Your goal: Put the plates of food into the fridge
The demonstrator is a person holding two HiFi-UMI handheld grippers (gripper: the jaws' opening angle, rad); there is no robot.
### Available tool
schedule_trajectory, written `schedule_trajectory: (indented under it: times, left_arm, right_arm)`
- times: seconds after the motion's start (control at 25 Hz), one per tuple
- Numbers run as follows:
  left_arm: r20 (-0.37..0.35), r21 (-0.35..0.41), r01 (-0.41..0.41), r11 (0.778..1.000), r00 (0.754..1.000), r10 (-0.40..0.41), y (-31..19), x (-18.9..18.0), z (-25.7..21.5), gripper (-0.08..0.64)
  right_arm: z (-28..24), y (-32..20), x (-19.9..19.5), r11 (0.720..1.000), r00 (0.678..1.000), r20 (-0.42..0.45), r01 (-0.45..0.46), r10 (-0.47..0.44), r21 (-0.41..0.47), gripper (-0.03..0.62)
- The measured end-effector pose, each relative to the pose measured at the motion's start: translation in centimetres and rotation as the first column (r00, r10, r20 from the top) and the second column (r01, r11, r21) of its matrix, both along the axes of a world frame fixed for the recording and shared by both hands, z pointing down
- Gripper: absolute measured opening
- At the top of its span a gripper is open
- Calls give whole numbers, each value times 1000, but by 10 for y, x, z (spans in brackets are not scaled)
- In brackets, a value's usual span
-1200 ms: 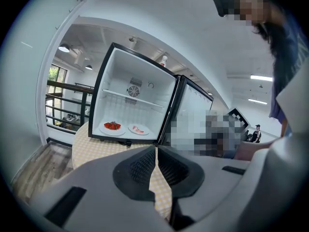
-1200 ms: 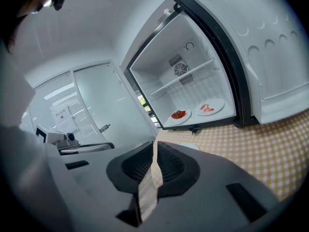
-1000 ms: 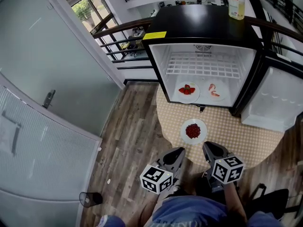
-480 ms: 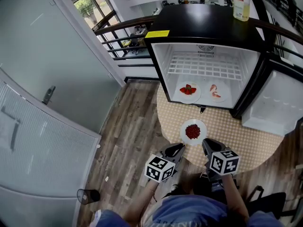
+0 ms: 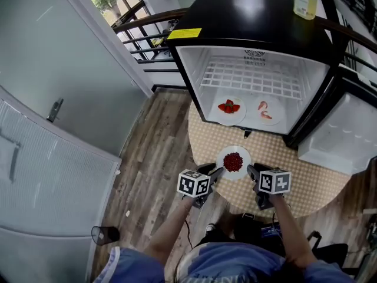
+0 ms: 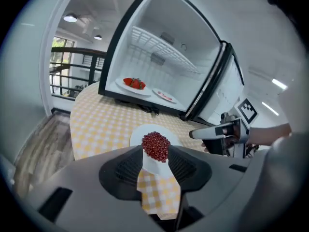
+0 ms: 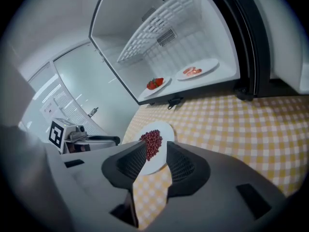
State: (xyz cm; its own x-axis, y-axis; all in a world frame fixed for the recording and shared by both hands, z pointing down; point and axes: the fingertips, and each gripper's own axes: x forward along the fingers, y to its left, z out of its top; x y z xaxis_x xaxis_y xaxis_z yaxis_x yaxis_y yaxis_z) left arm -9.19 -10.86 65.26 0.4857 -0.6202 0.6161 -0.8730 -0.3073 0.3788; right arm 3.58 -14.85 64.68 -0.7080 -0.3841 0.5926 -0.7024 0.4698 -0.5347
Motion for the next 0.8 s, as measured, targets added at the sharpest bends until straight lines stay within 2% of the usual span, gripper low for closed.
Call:
schedule_trajectory:
  times: [0.16,0.28,0.4,0.68,0.8]
  left_arm:
    - [-46,-91,62,994,997,-66,-9,-13,23,222]
    - [-70,-135,66,989,995,-76,-10,-12,36,235]
    - [-58,-134,56,989,996,-64,-14,-9,40,236]
    - [22,-106,87,991,996,-85,-16,-3,44,235]
    - [54,-105,71,992,996,-66,-14,3,43,236]
  right_arm:
    - [15,-4,-5,996,998,56,6,-1,-90,163]
    - [27,-4,-5,993,999,35,18,-14,-117,164]
    - [34,-7,-6,992,999,3,38,-38,-119,164]
    - [41,0,-12,990,995,-43,86,-91,-110,163]
    - [41,2,-14,990,993,-59,97,-103,-98,163]
